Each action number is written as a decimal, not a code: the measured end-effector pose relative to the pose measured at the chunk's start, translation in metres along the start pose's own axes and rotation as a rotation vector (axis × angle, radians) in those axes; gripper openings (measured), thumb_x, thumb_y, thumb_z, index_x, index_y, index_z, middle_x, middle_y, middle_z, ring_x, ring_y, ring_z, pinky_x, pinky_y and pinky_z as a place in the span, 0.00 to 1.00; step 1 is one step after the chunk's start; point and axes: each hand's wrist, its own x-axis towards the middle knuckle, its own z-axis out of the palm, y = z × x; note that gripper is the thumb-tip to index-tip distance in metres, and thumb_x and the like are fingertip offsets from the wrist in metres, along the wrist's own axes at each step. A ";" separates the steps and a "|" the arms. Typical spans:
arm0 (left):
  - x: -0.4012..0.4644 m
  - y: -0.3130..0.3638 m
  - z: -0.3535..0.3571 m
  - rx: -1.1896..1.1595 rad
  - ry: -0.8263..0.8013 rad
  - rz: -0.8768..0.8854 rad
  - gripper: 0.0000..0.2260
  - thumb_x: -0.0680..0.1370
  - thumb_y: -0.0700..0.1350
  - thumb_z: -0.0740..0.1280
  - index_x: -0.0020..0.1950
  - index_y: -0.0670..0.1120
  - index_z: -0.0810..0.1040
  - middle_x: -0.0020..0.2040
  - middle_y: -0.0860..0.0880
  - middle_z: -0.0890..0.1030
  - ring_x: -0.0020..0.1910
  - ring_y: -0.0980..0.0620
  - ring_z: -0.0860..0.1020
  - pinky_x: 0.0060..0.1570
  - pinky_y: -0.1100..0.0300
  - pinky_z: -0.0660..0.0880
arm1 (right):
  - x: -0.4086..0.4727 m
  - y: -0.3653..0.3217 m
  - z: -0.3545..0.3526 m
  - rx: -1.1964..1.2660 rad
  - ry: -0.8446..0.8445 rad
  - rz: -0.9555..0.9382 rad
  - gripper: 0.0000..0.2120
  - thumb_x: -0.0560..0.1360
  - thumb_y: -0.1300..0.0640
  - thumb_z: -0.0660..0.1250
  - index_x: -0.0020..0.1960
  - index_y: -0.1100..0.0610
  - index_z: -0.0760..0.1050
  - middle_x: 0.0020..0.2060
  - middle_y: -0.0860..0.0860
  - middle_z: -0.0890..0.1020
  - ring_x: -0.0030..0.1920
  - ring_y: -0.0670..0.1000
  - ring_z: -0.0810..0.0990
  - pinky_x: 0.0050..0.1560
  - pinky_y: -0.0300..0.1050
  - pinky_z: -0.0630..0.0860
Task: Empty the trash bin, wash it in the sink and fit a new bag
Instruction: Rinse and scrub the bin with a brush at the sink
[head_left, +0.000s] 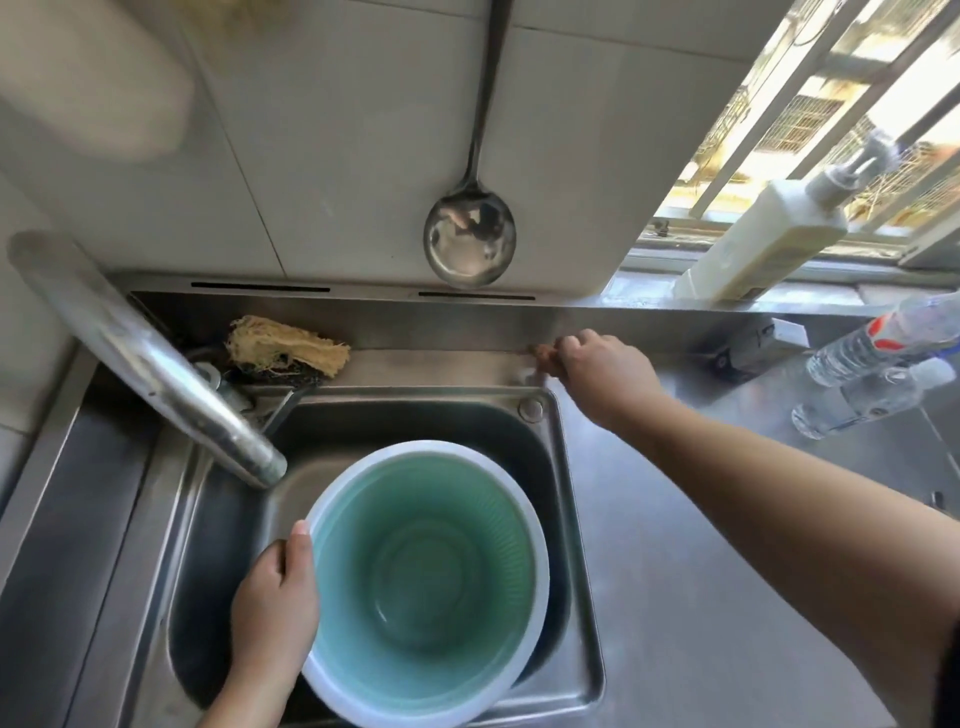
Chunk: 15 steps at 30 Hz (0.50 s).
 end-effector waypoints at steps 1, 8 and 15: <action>0.000 0.000 0.001 0.004 0.005 0.005 0.17 0.83 0.57 0.57 0.39 0.50 0.75 0.35 0.52 0.74 0.40 0.45 0.72 0.43 0.51 0.69 | 0.007 0.008 0.009 -0.014 -0.005 0.043 0.07 0.79 0.57 0.62 0.55 0.58 0.73 0.51 0.56 0.79 0.50 0.62 0.79 0.43 0.51 0.75; 0.000 -0.009 0.004 -0.013 0.041 0.021 0.15 0.82 0.57 0.57 0.44 0.51 0.77 0.42 0.46 0.77 0.44 0.45 0.72 0.45 0.51 0.69 | 0.003 0.000 0.070 0.093 -0.116 0.081 0.18 0.78 0.49 0.60 0.59 0.62 0.73 0.59 0.61 0.76 0.59 0.64 0.74 0.59 0.57 0.73; -0.002 -0.014 0.006 0.008 0.079 -0.003 0.22 0.83 0.58 0.56 0.56 0.44 0.82 0.52 0.40 0.83 0.52 0.39 0.78 0.48 0.50 0.71 | -0.006 -0.021 0.097 0.112 -0.218 0.166 0.41 0.79 0.35 0.51 0.78 0.66 0.54 0.78 0.65 0.53 0.77 0.65 0.51 0.75 0.65 0.48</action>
